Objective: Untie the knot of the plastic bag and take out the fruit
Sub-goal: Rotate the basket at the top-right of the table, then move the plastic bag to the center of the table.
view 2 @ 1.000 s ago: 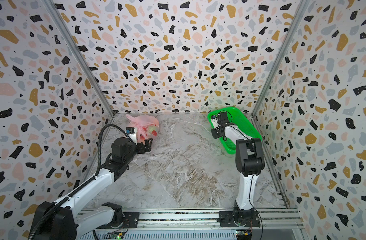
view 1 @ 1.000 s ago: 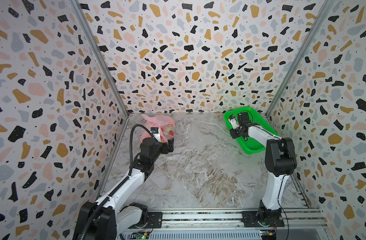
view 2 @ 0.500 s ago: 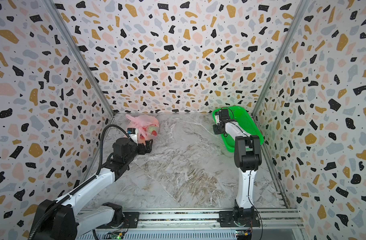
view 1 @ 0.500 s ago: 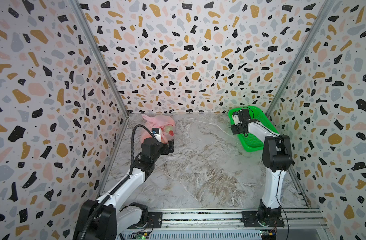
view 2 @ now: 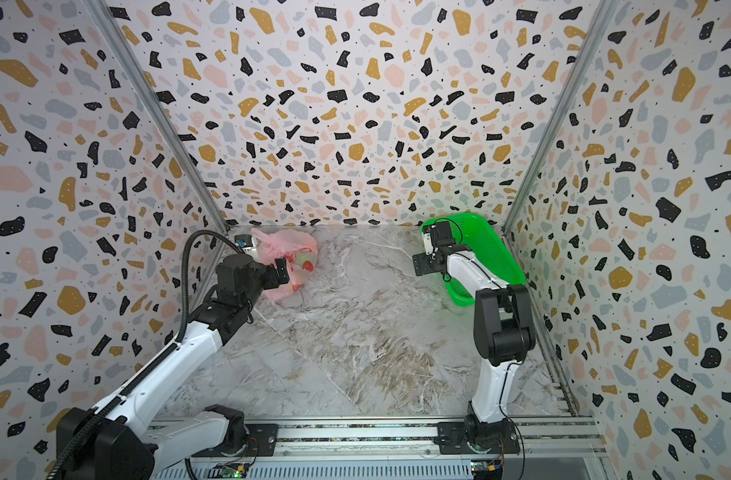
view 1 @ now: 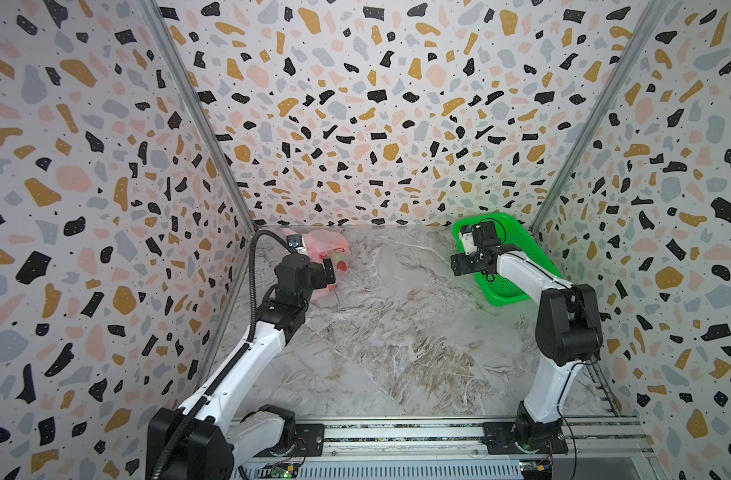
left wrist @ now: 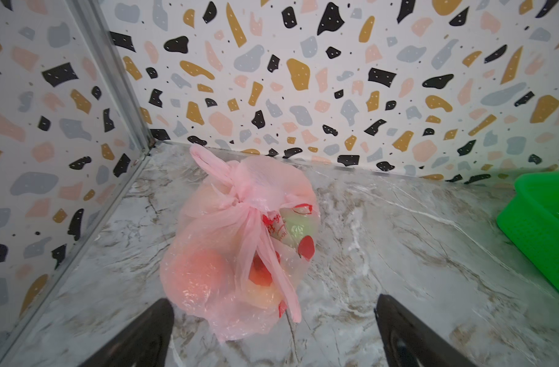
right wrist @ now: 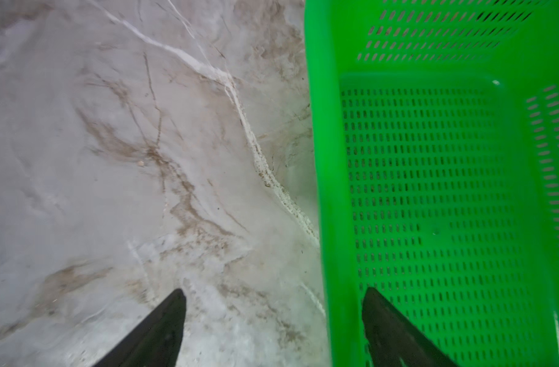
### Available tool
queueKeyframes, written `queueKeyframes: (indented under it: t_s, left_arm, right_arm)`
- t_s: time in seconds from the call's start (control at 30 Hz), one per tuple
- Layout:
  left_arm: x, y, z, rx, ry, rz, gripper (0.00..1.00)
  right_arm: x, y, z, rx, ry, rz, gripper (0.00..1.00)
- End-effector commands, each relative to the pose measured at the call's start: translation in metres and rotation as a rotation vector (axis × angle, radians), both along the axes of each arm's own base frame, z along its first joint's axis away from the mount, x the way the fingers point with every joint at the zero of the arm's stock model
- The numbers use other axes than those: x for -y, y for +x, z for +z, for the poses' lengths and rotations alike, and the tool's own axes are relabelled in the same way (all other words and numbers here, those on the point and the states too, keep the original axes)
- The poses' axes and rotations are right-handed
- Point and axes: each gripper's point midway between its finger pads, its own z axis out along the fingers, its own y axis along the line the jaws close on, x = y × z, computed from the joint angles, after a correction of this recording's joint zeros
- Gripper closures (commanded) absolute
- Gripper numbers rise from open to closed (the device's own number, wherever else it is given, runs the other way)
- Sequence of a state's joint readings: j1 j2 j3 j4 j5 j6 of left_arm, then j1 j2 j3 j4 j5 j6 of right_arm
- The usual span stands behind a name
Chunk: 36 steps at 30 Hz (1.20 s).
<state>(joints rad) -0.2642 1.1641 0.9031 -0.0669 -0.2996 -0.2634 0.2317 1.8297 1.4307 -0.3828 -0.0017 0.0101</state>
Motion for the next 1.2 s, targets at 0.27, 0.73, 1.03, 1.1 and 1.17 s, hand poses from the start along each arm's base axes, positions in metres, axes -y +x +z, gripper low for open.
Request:
queueKeyframes:
  t_s: [0.27, 0.73, 1.03, 1.1, 1.17]
  left_arm:
    - [-0.065, 0.052, -0.06, -0.253, 0.069, 0.174, 0.16]
    - [-0.047, 0.109, -0.102, -0.388, 0.154, 0.024, 0.34]
    - [-0.045, 0.139, -0.124, -0.466, 0.172, -0.008, 0.23]
    - [-0.044, 0.14, -0.131, -0.488, 0.171, -0.012, 0.22]
    - [-0.045, 0.14, -0.14, -0.508, 0.171, -0.015, 0.26]
  right_arm:
    - [-0.046, -0.076, 0.08, 0.13, 0.217, 0.126, 0.07]
    - [-0.062, -0.101, 0.082, 0.118, 0.23, 0.205, 0.06]
    - [-0.062, -0.102, 0.085, 0.124, 0.227, 0.212, 0.05]
    - [-0.062, -0.103, 0.085, 0.125, 0.227, 0.212, 0.05]
    - [-0.06, -0.104, 0.086, 0.13, 0.226, 0.208, 0.05]
